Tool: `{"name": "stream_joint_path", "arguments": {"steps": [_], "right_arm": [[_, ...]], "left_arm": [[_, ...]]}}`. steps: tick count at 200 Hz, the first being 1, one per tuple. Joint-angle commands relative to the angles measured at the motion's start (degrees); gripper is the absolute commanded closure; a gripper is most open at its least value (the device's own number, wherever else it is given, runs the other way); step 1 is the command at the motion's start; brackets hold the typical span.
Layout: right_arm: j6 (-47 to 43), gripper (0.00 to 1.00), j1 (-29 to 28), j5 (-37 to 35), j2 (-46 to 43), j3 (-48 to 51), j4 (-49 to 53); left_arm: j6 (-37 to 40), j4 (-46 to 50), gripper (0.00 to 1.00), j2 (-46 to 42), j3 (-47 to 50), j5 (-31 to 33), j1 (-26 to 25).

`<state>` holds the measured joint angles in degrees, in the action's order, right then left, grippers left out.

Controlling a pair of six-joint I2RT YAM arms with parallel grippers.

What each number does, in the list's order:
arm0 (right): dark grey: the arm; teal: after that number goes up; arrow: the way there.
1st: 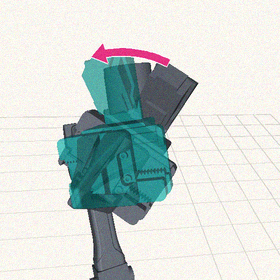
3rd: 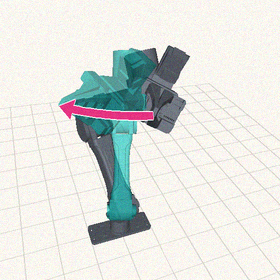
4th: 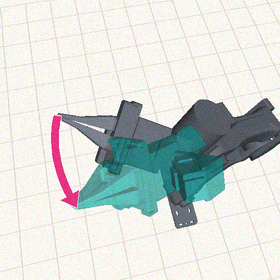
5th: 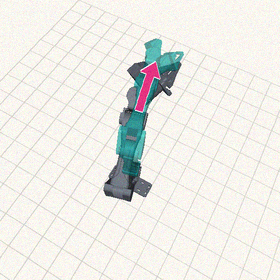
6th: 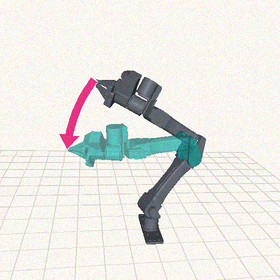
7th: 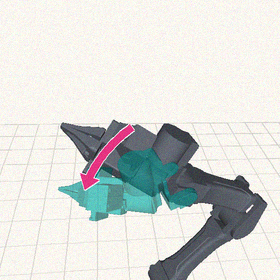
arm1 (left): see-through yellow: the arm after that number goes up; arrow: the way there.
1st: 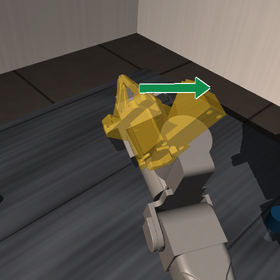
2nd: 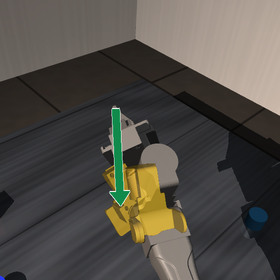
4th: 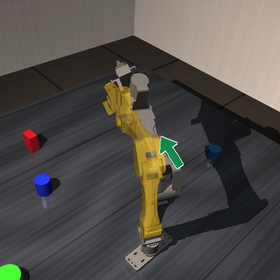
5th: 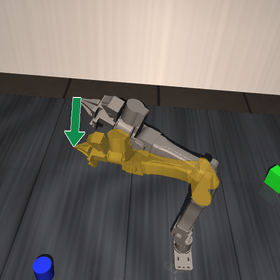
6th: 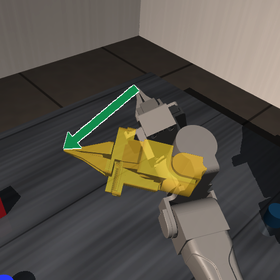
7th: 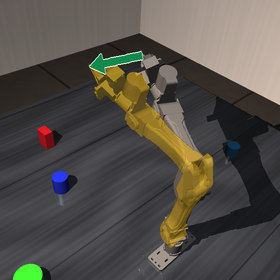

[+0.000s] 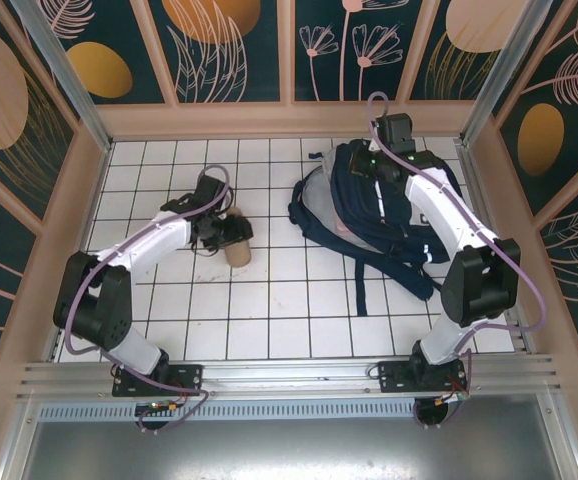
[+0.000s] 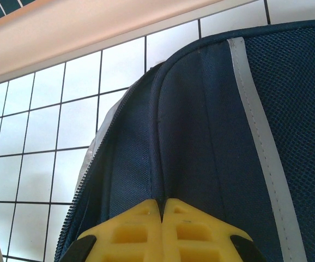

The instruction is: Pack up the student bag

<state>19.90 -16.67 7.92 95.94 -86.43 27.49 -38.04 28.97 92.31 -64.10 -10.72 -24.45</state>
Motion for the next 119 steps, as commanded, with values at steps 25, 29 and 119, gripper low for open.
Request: {"name": "stream_joint_path", "arguments": {"steps": [25, 29, 119], "right_arm": [[0.8, 1.00, -1.3, 2.9, -1.6, 0.2, -3.2], [0.8, 1.00, -1.3, 2.9, -1.7, 0.2, -3.1], [1.1, 1.00, -1.3, 2.0, -3.4, 1.4, -3.2]], "left_arm": [[-3.3, -6.0, 0.42, 11.4, -15.7, -5.7, -5.3], [-3.5, -6.3, 0.42, 12.6, -17.2, -6.0, -5.5], [-10.7, -12.0, 0.43, 35.3, -45.7, -14.0, -7.9]]}}
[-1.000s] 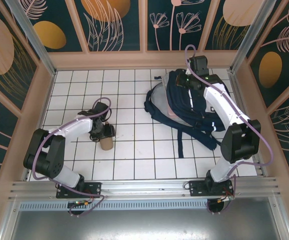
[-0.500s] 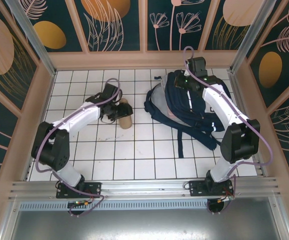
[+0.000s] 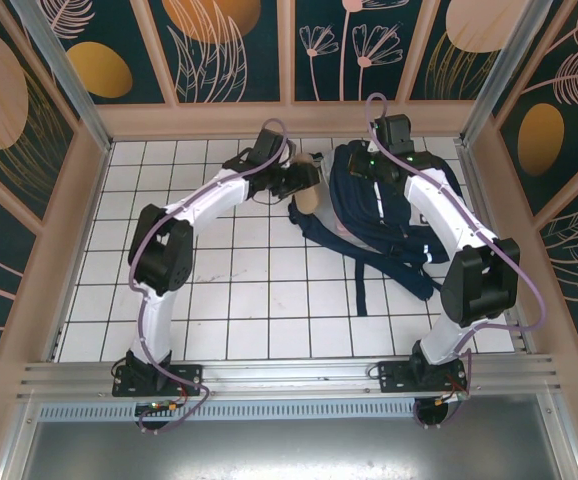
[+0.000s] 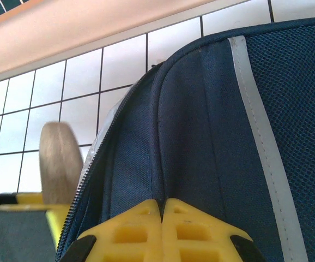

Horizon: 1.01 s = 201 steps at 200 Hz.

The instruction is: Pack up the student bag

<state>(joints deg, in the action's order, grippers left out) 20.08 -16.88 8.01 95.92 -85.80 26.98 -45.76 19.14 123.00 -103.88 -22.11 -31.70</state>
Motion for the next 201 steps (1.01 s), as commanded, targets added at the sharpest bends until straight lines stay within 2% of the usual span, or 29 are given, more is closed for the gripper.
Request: {"name": "stream_joint_path", "arguments": {"steps": [1, 43, 103, 128, 152, 201], "right_arm": [[0.9, 1.00, -1.0, 1.9, -3.4, 0.8, -2.7], [0.7, 1.00, -0.8, 1.3, -3.5, 0.8, -2.4], [0.8, 1.00, -0.6, 1.5, -3.0, 0.5, -2.3], [0.8, 1.00, -0.6, 1.6, -2.7, 0.0, -2.2], [0.8, 1.00, -0.6, 1.6, -2.6, -0.1, -2.0], [0.9, 1.00, -0.6, 1.1, -3.3, 0.5, -1.9]], "left_arm": [[-3.0, -2.2, 0.43, 4.7, -6.2, -2.7, -0.7], [-3.7, 0.8, 0.43, 13.4, -14.5, -4.3, -1.2], [-2.5, 3.6, 0.39, 13.0, -7.9, -1.2, -1.8], [-0.4, 7.7, 0.34, 13.2, -9.3, 1.4, -2.5], [0.6, 8.4, 0.16, 11.8, -9.5, 1.9, -2.6], [2.2, 12.4, 0.12, 8.0, -13.5, 3.5, -2.6]]}}
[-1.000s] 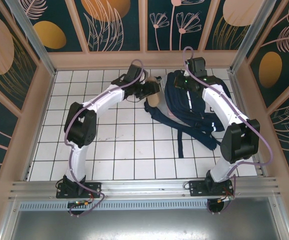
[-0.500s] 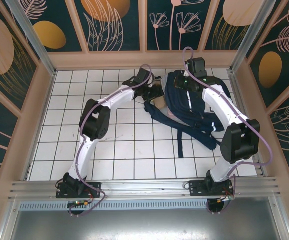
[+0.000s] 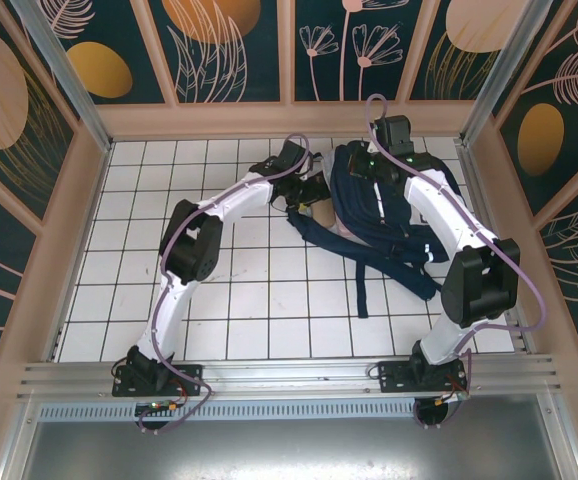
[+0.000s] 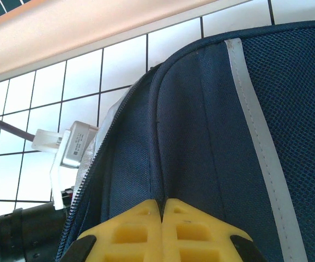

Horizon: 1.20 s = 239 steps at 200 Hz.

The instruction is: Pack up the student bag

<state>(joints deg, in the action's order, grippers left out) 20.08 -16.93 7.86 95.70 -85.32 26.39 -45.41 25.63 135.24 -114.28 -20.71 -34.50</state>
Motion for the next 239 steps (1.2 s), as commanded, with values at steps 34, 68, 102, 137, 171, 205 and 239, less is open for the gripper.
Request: {"name": "stream_joint_path", "arguments": {"steps": [34, 68, 102, 137, 171, 205, 239], "right_arm": [[1.0, 1.00, -0.5, 1.0, -3.8, 1.1, -1.4], [1.3, 1.00, -0.5, 1.3, -4.4, 1.7, -1.6], [1.3, 1.00, -0.5, 1.1, -5.1, 2.2, -1.2], [1.8, 1.00, -0.8, 1.2, -5.6, 3.9, -1.5], [1.9, 1.00, -1.0, 1.0, -5.1, 5.3, -2.4], [1.2, 1.00, -1.8, 0.7, -3.5, 5.2, -3.4], [0.4, 1.00, -2.9, 0.4, -0.9, 3.6, -3.5]], "left_arm": [[5.2, 10.6, 0.14, -6.5, -4.6, 7.5, 0.2], [9.6, 13.3, 0.25, -4.4, -7.1, 13.6, 0.7], [13.7, 17.9, 0.34, 2.8, -14.4, 18.3, 1.3], [15.7, 18.9, 0.39, 8.7, -19.5, 19.6, 2.0], [16.4, 16.2, 0.48, 12.1, -20.9, 15.3, 2.3], [15.1, 13.3, 0.77, 11.6, -18.8, 15.0, 3.2], [14.6, 6.4, 0.81, 3.3, -7.8, 15.8, 4.0]]}}
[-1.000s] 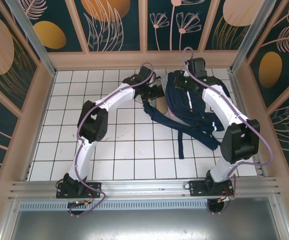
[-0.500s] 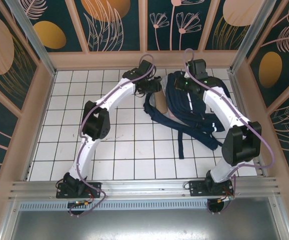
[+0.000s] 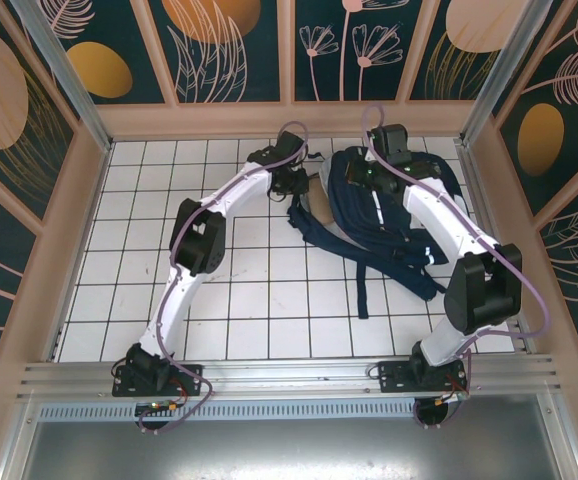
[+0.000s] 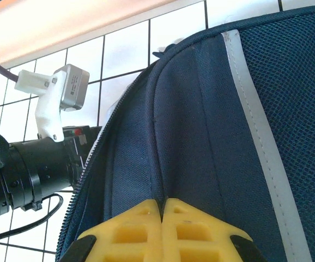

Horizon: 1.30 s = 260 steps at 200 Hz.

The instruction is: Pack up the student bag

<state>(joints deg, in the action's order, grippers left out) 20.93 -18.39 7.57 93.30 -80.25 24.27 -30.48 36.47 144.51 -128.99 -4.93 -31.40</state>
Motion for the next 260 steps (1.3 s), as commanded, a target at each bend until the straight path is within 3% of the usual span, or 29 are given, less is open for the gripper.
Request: {"name": "stream_joint_path", "arguments": {"steps": [1, 18, 51, 94, 146, 177, 206, 260], "right_arm": [[-0.5, 1.00, -1.5, 0.8, 1.5, -1.5, -1.4], [-1.1, 1.00, -2.2, 1.2, 3.2, -2.9, -1.9], [-3.6, 1.00, -3.9, 0.6, 8.1, -7.2, -2.1], [-5.7, 1.00, -6.2, 3.6, 14.6, -15.2, -2.2], [-9.0, 1.00, -12.2, 9.4, 25.1, -31.2, 0.7], [-8.7, 1.00, -14.0, 11.5, 28.3, -35.9, 2.3], [-7.2, 0.83, -14.3, 9.3, 24.7, -30.4, 2.7], [1.9, 0.62, -13.3, 0.3, 2.7, -0.1, -3.0]], "left_arm": [[-0.4, -4.7, 0.83, -6.3, 7.3, 0.0, 0.9], [-1.4, -7.4, 1.00, -9.5, 12.2, 0.7, 1.1], [-4.6, -8.3, 1.00, -14.3, 19.5, 3.7, 2.4], [-9.5, -14.8, 1.00, -28.8, 38.0, 10.4, 3.2], [-17.1, -15.0, 1.00, -44.4, 55.1, 18.7, 3.7], [-22.4, -20.9, 1.00, -52.4, 65.5, 14.3, 3.6], [-24.7, -24.9, 1.00, -53.0, 69.5, 10.0, 2.5], [-24.8, -25.0, 1.00, -49.2, 67.7, 8.9, 0.2]]}}
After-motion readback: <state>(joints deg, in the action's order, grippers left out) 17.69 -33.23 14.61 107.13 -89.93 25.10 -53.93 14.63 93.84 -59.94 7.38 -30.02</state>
